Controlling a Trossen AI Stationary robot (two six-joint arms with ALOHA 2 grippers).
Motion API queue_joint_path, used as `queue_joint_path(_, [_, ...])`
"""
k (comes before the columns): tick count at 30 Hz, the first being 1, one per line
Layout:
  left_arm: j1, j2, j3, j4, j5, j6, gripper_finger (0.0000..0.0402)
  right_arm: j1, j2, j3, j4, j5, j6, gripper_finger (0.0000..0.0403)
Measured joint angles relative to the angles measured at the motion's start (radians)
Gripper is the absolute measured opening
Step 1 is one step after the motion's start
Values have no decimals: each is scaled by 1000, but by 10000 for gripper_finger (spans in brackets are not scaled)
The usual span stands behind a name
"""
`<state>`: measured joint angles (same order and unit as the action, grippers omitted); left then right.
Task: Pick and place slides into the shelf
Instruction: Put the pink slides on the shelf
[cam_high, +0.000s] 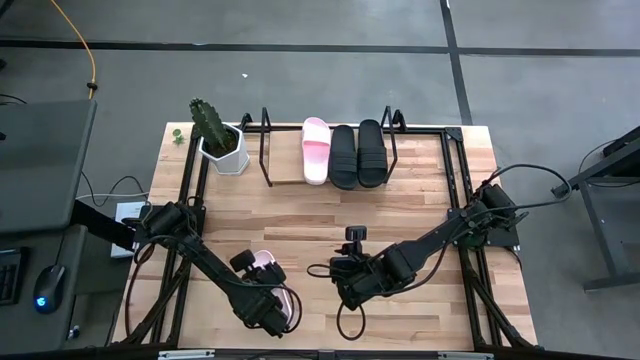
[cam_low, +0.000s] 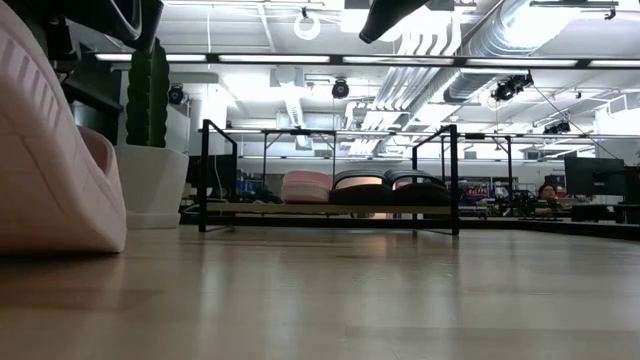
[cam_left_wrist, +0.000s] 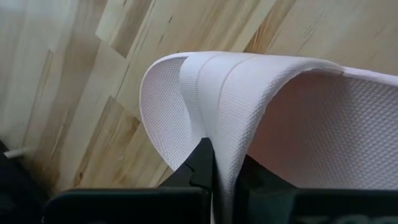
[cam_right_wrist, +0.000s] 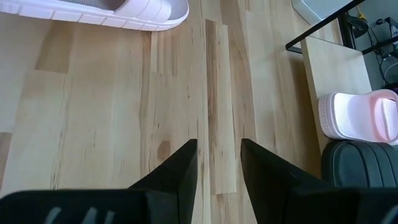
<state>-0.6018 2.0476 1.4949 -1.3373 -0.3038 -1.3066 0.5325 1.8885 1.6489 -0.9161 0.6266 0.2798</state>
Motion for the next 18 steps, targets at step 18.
queue_joint_path(18, [0,-2,57,-189,-60,79,4,0,0,0,0,7,-10,114])
